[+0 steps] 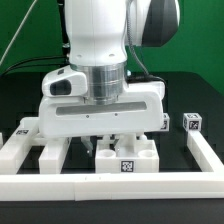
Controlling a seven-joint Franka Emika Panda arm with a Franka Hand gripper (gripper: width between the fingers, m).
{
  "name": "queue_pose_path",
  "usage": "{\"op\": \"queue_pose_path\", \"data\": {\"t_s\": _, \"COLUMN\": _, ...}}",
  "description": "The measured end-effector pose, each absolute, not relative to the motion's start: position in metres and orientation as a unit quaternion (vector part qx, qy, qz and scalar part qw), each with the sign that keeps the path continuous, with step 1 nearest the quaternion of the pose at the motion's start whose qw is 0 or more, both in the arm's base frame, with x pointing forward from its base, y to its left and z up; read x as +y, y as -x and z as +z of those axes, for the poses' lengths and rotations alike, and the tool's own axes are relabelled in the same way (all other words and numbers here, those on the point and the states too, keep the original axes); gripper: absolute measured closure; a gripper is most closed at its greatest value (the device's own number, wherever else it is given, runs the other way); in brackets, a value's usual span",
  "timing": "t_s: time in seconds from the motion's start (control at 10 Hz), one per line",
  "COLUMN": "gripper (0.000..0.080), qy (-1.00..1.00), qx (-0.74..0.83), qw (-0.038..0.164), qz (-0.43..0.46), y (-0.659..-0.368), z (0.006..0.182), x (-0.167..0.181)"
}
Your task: Assemble chair
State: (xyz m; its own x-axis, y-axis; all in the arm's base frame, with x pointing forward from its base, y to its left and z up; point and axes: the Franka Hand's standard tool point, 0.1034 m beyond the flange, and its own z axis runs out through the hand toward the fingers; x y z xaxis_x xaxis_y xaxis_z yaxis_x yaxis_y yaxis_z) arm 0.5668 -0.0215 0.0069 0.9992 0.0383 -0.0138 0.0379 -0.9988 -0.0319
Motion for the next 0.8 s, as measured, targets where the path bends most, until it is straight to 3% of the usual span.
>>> {"op": "queue_pose_path", "data": {"t_s": 0.1, "gripper": 0.0724, "qy": 1.0, "qx": -0.019, "qw": 0.016, "qz": 0.007, "y": -0.5668, "z": 0.0069, "x": -0.0215}}
{"op": "queue_pose_path", "data": {"t_s": 0.3, "gripper": 0.0769, "qy": 1.0, "qx": -0.019, "qw": 0.016, "qz": 0.007, "y": -0.5667, "z": 0.0069, "x": -0.0215}}
{"op": "queue_pose_path", "data": {"t_s": 0.8, "gripper": 0.0769, "qy": 1.0, "qx": -0.012, "qw": 0.016, "qz": 0.008, "y": -0.5683, "z": 0.0072, "x": -0.0184}}
